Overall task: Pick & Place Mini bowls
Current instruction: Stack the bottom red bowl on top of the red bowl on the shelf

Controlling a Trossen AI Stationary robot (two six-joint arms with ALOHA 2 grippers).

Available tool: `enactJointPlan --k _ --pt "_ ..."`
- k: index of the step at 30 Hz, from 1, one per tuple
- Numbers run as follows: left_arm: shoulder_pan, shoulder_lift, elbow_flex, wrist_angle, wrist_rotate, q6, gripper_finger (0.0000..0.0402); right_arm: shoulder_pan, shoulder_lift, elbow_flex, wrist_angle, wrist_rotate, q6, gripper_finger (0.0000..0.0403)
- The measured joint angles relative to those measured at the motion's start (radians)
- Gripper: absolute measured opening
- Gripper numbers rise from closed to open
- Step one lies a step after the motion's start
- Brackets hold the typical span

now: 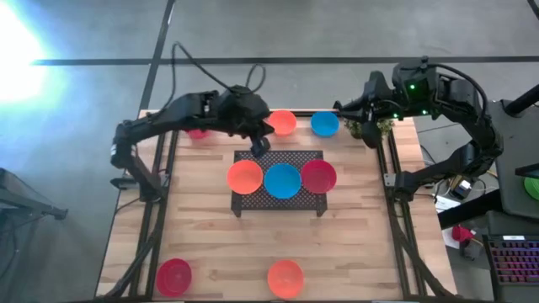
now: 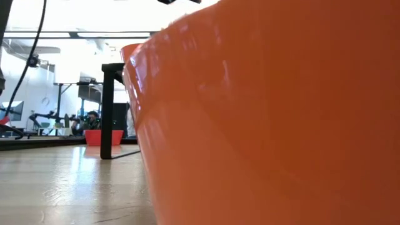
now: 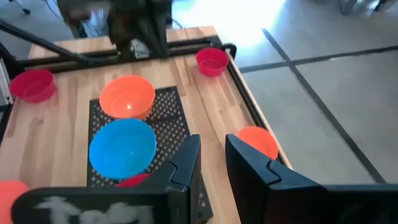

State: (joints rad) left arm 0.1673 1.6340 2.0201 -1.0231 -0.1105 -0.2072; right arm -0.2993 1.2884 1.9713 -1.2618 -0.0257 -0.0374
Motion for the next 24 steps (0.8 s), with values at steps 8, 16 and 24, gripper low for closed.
enactJointPlan --k 8,16,24 --pt "-0.006 -0.108 -0.014 -0.157 -0.109 -0.168 0.0000 0.000 0.001 0.000 -0.045 0.000 -0.042 0.0073" --pt "-0.006 -0.167 -0.031 -0.301 -0.179 -0.281 0.0000 0.000 0.002 0.000 -0.043 0.001 -0.034 0.0077" --pt "-0.013 -0.194 -0.033 -0.452 -0.188 -0.292 0.0000 0.000 0.032 -0.001 -0.041 0.003 0.082 0.0115"
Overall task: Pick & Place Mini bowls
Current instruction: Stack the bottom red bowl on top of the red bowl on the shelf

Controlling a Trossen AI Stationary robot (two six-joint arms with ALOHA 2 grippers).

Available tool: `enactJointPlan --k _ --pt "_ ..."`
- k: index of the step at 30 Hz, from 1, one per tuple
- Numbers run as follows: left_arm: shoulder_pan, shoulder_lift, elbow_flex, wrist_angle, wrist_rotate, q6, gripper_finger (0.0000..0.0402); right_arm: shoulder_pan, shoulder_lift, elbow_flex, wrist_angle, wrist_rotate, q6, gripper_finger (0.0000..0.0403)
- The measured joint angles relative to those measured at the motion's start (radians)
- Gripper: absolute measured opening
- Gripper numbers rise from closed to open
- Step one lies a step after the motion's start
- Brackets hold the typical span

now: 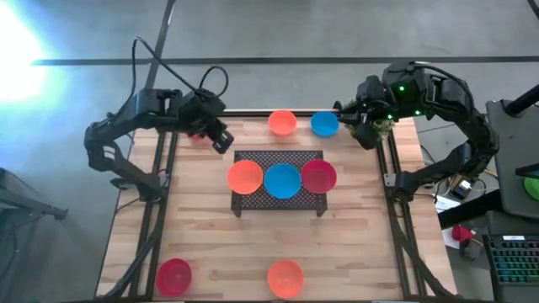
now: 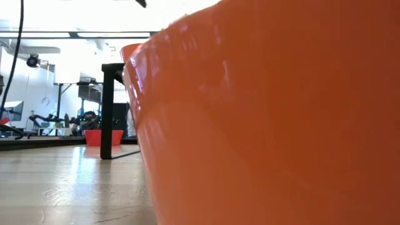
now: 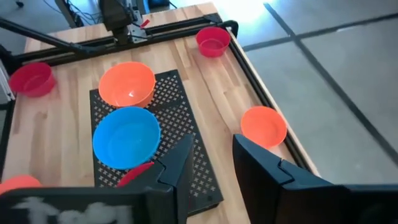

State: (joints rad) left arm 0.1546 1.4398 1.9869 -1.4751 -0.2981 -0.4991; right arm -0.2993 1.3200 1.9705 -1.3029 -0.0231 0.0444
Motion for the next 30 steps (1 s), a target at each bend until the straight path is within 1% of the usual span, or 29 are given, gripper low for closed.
enactJointPlan --k 2,3,4,7,8,10,12,14,19,25,30 --pt "-0.008 -0.007 0.000 -0.093 0.035 -0.015 0.0000 0.000 0.008 0.000 0.000 0.000 0.013 0.0123" --pt "-0.013 -0.010 -0.006 -0.111 0.058 -0.020 0.0000 0.000 0.014 0.000 0.000 0.000 0.014 0.0127" --pt "-0.022 -0.022 -0.022 -0.091 0.093 -0.016 0.0000 0.000 0.019 0.000 0.000 0.000 0.014 0.0130" --pt "-0.051 -0.053 -0.064 -0.059 0.286 0.026 0.0000 0.000 0.034 0.000 0.000 0.000 0.015 0.0137" --pt "-0.065 -0.059 -0.073 -0.067 0.330 0.032 0.0000 0.000 0.037 0.000 0.000 0.000 0.016 0.0139" --pt "-0.101 -0.065 -0.091 -0.107 0.348 0.023 0.0000 0.000 0.045 0.000 0.000 0.000 0.014 0.0141" --pt "-0.136 -0.074 -0.117 -0.089 0.358 0.019 0.0000 0.000 0.052 0.000 0.000 0.000 0.003 0.0141" --pt "-0.167 -0.077 -0.147 -0.098 0.393 0.014 0.0000 0.000 0.057 0.000 0.000 -0.001 0.000 0.0139" --pt "-0.248 -0.087 -0.244 -0.095 0.550 -0.104 0.0000 0.000 0.062 0.000 0.000 -0.002 -0.042 0.0133" --pt "-0.365 -0.086 -0.401 -0.096 0.748 -0.181 0.0000 0.000 0.058 0.000 0.000 -0.003 -0.074 0.0134" --pt "-0.472 -0.083 -0.538 -0.080 0.802 -0.176 0.0000 0.000 0.048 0.000 0.000 -0.011 -0.075 0.0136"
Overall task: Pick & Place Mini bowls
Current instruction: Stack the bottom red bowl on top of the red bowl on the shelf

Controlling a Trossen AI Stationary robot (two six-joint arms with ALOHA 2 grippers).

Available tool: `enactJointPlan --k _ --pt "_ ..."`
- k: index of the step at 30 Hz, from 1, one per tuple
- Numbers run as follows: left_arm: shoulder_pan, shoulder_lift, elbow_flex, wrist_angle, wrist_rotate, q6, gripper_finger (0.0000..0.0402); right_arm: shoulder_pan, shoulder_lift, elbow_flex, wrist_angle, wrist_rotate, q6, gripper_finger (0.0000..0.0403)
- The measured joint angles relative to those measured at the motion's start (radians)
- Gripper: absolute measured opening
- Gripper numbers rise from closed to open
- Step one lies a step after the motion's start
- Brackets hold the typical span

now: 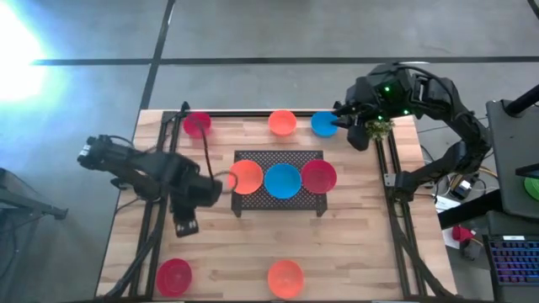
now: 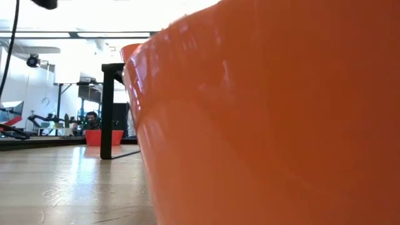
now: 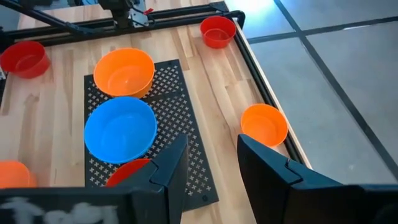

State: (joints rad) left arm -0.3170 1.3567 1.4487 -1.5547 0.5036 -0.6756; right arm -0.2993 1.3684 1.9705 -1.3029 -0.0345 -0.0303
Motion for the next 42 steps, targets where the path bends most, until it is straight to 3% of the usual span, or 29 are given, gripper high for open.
enactJointPlan --k 7,23,30,35,42 --pt "-0.085 0.000 -0.151 0.031 0.086 0.016 0.0000 0.000 -0.008 0.000 0.000 -0.003 -0.015 0.0126" --pt "-0.096 0.000 -0.282 0.109 0.081 0.120 0.0018 0.000 -0.007 0.000 0.000 0.001 -0.007 0.0128" --pt "-0.120 0.000 -0.306 0.236 0.078 0.152 0.0055 0.000 -0.007 0.000 0.000 0.005 -0.007 0.0118" --pt "-0.169 0.000 -0.327 0.390 0.002 0.147 0.0067 0.000 -0.007 0.000 0.000 0.004 -0.007 0.0113" --pt "-0.257 0.000 -0.426 0.645 -0.008 0.040 0.0069 0.000 -0.007 0.000 0.000 0.004 -0.003 0.0114"
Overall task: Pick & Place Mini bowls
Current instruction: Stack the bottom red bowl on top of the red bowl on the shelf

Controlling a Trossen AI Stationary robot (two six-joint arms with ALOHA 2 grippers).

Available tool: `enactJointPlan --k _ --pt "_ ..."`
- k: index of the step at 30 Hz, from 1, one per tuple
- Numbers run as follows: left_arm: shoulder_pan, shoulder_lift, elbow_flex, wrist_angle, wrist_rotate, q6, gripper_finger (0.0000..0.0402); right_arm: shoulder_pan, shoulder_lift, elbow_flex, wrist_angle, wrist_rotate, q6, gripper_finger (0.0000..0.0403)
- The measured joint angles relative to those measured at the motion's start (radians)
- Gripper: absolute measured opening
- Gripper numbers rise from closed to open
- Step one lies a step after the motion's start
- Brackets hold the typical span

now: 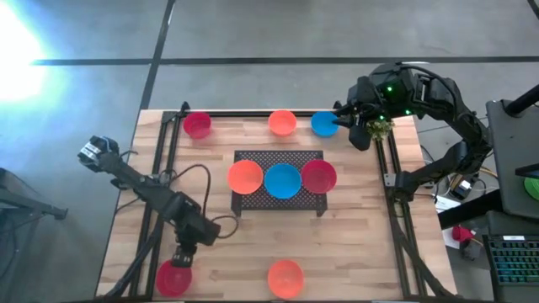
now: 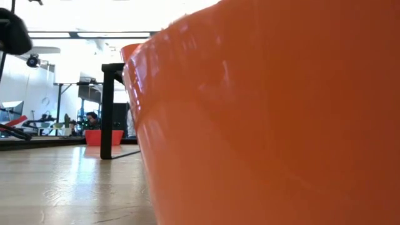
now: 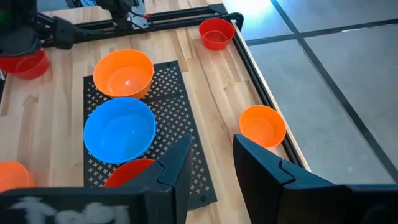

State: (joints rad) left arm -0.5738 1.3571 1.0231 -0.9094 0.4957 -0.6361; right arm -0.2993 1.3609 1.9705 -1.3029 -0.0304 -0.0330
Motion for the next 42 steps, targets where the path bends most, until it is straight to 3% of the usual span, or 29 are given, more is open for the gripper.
enactJointPlan --k 17,26,42 --pt "-0.087 0.000 -0.216 0.110 0.005 -0.035 0.0069 0.000 0.000 0.000 -0.002 -0.003 0.007 0.0102" --pt "-0.126 0.000 -0.316 0.326 0.055 -0.161 0.0069 0.000 0.000 0.000 -0.002 -0.003 0.006 0.0102" --pt "-0.230 0.000 -0.383 0.429 -0.028 -0.248 0.0069 0.000 0.000 0.000 -0.003 -0.003 0.006 0.0095"
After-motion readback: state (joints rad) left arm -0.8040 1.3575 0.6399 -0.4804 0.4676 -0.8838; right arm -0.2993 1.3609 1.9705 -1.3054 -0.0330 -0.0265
